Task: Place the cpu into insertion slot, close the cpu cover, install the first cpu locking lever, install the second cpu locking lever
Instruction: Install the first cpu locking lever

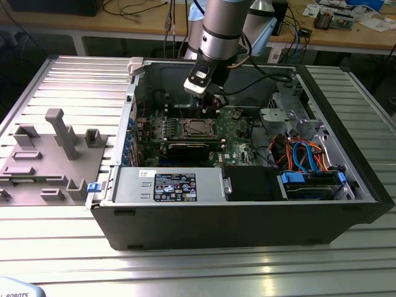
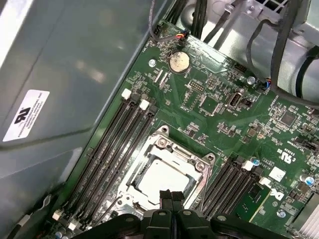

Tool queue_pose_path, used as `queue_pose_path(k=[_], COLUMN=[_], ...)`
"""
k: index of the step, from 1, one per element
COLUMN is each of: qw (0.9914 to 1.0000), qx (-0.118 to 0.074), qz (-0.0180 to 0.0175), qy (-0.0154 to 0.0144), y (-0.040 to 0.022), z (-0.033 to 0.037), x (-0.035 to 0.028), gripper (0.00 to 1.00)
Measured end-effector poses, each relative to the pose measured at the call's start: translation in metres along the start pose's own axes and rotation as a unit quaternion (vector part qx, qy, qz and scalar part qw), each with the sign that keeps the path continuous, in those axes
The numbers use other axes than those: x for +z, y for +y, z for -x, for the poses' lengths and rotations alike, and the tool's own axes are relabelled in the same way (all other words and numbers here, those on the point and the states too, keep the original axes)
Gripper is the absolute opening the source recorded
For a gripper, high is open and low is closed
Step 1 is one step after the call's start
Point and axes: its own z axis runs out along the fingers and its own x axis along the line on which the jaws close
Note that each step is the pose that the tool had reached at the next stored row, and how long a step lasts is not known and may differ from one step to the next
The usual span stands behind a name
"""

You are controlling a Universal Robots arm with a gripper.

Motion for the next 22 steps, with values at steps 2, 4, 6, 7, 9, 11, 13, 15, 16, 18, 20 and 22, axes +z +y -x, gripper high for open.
queue_pose_path(k=[2,4,6,7,9,11,13,15,16,18,20,22], qw=[0.99987,0.99978,0.99968,0.99962,0.99949,0.99934,0.99917,0.99899,0.99887,0.9985,0.99818,0.99788], qx=[-0.016,-0.021,-0.025,-0.027,-0.032,-0.036,-0.04,-0.045,-0.047,-0.055,-0.06,-0.065], qz=[-0.0011,-0.0014,-0.0018,-0.0019,-0.0022,-0.0025,-0.0028,-0.0031,-0.0032,-0.0038,-0.0041,-0.0044], qy=[-0.001,-0.0013,-0.0016,-0.0017,-0.002,-0.0023,-0.0026,-0.0028,-0.003,-0.0035,-0.0038,-0.0041], y=[0.0,0.0,0.0,0.0,0.0,0.0,0.0,0.0,0.0,0.0,0.0,0.0], z=[0.0,0.0,0.0,0.0,0.0,0.0,0.0,0.0,0.0,0.0,0.0,0.0], x=[0.0,0.0,0.0,0.0,0.0,0.0,0.0,0.0,0.0,0.0,0.0,0.0], gripper=[0.11,0.11,0.11,0.11,0.11,0.11,0.11,0.11,0.11,0.11,0.11,0.11])
